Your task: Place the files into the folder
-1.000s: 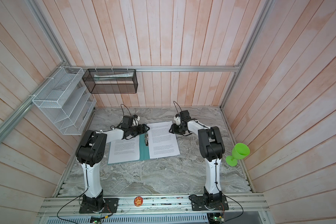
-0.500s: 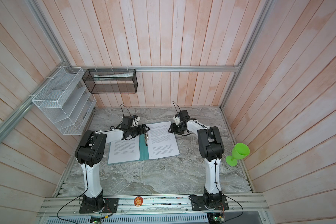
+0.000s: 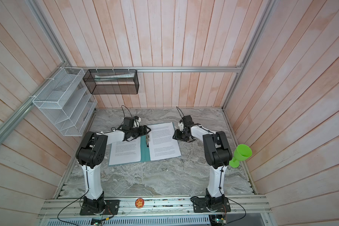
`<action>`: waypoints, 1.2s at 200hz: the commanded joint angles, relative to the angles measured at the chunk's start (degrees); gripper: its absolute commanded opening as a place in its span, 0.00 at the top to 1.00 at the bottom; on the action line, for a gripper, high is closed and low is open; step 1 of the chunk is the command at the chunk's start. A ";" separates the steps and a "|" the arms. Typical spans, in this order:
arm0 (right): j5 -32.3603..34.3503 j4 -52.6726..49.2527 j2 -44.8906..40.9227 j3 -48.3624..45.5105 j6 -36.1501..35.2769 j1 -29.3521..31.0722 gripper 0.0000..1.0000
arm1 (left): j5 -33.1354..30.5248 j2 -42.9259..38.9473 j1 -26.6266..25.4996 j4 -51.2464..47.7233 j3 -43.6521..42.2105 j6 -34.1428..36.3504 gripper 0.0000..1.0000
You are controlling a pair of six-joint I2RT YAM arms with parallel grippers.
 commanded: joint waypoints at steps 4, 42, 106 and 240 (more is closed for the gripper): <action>-0.83 0.18 -1.19 -0.36 0.53 0.96 0.47 | 0.21 -0.62 -0.43 0.77 -0.75 -0.34 0.17; -1.48 0.18 -0.98 -0.28 0.71 1.24 0.47 | 0.21 -0.53 -0.63 0.82 -0.65 -0.30 0.17; -1.38 -0.83 -2.46 -0.53 0.54 1.75 0.48 | 0.03 -0.82 -0.94 1.04 -1.01 -0.43 0.17; 7.57 -1.99 -7.58 -0.93 1.38 2.13 0.47 | -0.27 -1.24 -1.24 2.18 -2.24 -0.49 0.17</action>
